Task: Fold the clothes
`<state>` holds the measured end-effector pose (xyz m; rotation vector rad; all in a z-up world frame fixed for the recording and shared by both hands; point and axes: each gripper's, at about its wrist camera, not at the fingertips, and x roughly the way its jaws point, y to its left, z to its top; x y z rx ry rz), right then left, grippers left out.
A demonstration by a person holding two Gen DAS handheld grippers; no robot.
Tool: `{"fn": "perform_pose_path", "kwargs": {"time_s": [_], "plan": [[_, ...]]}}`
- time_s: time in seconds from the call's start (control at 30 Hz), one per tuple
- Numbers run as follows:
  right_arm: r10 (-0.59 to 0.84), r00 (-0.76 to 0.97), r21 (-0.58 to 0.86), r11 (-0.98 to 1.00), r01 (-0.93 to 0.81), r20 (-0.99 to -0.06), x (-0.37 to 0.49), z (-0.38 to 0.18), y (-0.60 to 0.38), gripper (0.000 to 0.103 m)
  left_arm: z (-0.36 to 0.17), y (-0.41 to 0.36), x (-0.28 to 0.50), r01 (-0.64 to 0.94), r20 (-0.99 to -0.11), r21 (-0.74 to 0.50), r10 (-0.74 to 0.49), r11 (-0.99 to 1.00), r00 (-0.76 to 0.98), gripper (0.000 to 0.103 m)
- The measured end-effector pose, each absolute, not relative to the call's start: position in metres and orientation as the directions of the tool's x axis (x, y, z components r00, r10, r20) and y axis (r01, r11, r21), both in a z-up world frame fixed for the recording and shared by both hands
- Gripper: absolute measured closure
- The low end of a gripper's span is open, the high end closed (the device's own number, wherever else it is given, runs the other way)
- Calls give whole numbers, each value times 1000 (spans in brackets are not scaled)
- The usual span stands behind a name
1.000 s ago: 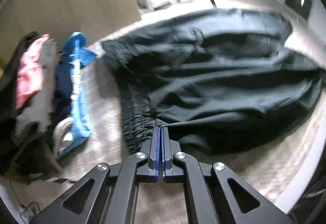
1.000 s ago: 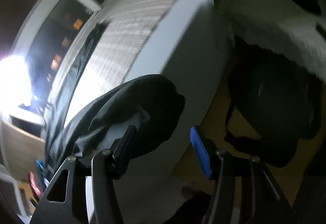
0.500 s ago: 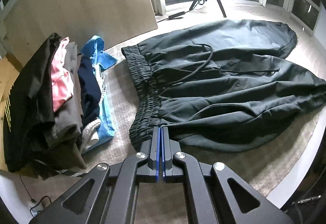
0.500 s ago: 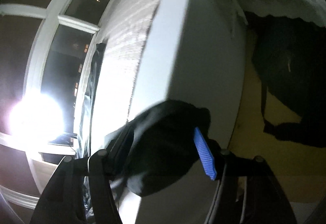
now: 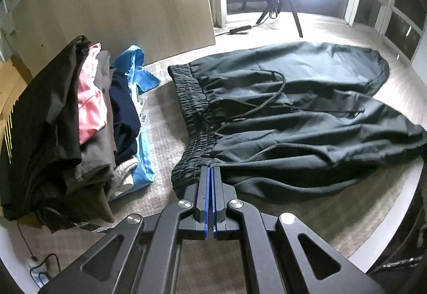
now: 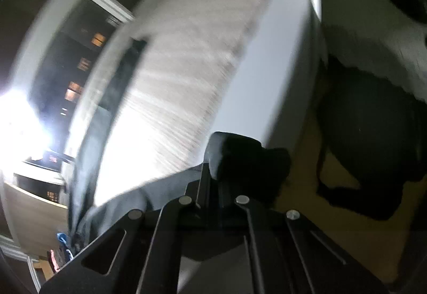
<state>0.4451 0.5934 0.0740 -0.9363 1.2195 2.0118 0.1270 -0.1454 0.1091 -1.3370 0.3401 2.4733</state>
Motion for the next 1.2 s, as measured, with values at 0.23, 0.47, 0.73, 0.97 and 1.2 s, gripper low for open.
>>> {"fn": "perform_pose_path", "kwargs": {"time_s": [0.23,0.47,0.73,0.97,1.2], "plan": [[214,-743,456,-672,-583,-635,324,224,588,100,147,-154,112,-332,-792,86,138,-939,-595,103],[230,-817,425,-761,-489,-528,340,260,578,100,165,-174,151,-311,-772,93,129,-946,-623,103],[145,-496,298,-646,-702,-856,389,63,602,95,58,-155,203,-376,-931,45,98,-926,-352,102],[189,-526,316,-619,-719,-829,426,72,635,59,70,-168,209,-312,-937,13,97,-950,-335,99],[128,-482,228,-758,-611,-867,358,62,665,57,82,-108,188,-426,-917,47,131,-903,-377,98]]}}
